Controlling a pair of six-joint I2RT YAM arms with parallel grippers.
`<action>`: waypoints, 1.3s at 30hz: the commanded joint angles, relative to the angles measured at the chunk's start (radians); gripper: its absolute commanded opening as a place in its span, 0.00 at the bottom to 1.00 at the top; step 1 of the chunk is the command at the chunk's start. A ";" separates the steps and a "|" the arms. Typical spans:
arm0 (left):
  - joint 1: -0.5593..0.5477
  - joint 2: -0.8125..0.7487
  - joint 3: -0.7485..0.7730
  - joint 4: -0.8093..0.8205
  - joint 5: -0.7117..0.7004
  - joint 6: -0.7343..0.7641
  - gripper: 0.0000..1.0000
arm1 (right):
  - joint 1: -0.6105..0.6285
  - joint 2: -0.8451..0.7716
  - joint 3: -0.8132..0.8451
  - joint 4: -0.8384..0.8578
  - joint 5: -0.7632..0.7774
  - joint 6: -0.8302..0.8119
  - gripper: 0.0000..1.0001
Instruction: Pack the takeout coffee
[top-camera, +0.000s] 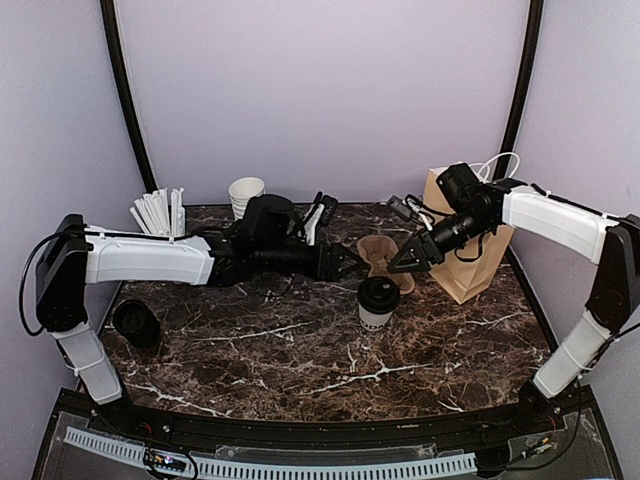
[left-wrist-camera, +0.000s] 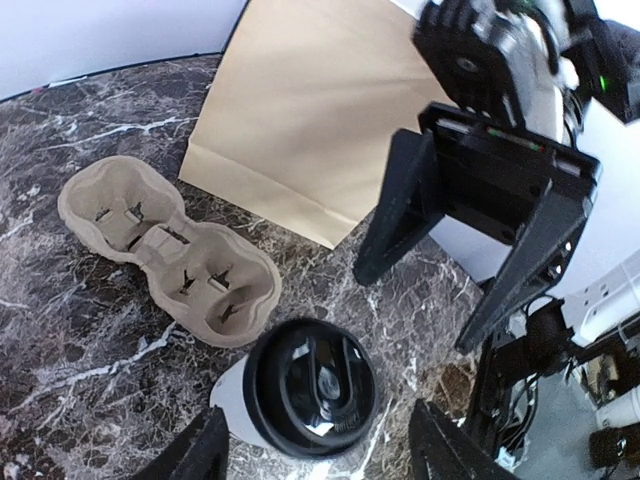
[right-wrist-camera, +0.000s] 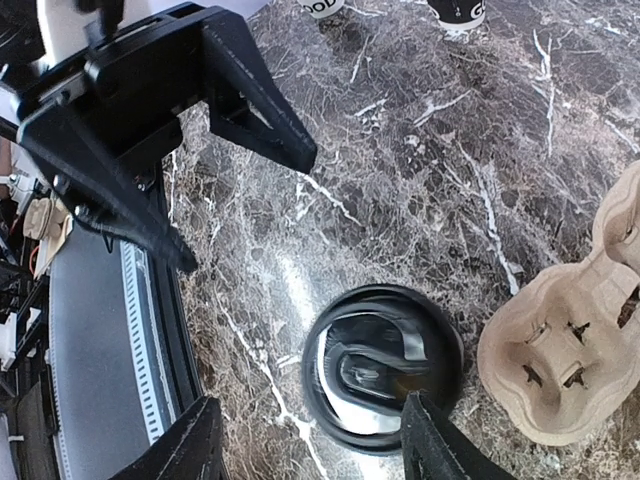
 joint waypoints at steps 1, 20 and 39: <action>-0.068 -0.032 0.016 -0.100 -0.116 0.164 0.68 | -0.002 -0.032 -0.042 0.020 0.020 -0.039 0.63; -0.146 0.053 -0.012 -0.061 -0.219 0.311 0.98 | -0.003 -0.094 -0.060 0.034 0.113 -0.078 0.68; -0.157 0.310 0.190 0.000 -0.228 0.352 0.99 | -0.005 -0.187 -0.123 0.064 0.162 -0.081 0.72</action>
